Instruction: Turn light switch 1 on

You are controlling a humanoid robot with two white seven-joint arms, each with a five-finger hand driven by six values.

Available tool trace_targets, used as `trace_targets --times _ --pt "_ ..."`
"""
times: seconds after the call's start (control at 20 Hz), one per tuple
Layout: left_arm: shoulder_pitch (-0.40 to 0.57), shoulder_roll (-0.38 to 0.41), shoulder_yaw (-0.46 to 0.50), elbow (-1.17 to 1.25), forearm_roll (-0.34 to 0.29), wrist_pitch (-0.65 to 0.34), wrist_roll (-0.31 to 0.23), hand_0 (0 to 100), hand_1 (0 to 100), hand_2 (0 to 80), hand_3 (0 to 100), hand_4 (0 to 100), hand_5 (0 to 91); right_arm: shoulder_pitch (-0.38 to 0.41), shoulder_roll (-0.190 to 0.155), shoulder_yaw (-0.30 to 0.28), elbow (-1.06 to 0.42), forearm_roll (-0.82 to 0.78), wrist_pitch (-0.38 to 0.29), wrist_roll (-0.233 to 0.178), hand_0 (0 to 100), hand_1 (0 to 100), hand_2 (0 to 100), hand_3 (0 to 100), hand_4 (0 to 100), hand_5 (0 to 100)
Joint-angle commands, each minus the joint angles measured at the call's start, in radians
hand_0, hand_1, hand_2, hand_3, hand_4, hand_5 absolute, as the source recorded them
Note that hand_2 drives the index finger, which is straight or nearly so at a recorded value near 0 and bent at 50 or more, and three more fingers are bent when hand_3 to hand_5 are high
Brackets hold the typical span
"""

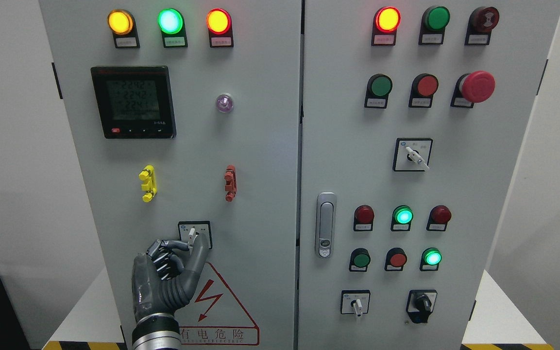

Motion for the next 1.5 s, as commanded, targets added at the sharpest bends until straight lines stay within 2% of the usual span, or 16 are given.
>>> trace_targets --times 0.0,0.8,1.45 --pt "0.000 -0.001 0.000 0.000 0.001 0.002 0.000 14 59 61.2 100 100 87.4 0.000 0.000 0.000 0.000 0.000 -0.001 0.000 5 0 0 0 0 0" --pt "-0.003 0.001 -0.001 0.003 -0.002 0.002 -0.003 17 59 61.5 100 100 87.5 0.000 0.000 0.000 0.000 0.000 -0.001 0.001 5 0 0 0 0 0" --pt "-0.003 0.001 -0.001 0.005 -0.002 0.002 -0.004 27 56 61.2 100 100 87.4 0.000 0.000 0.000 0.000 0.000 -0.001 0.000 5 0 0 0 0 0"
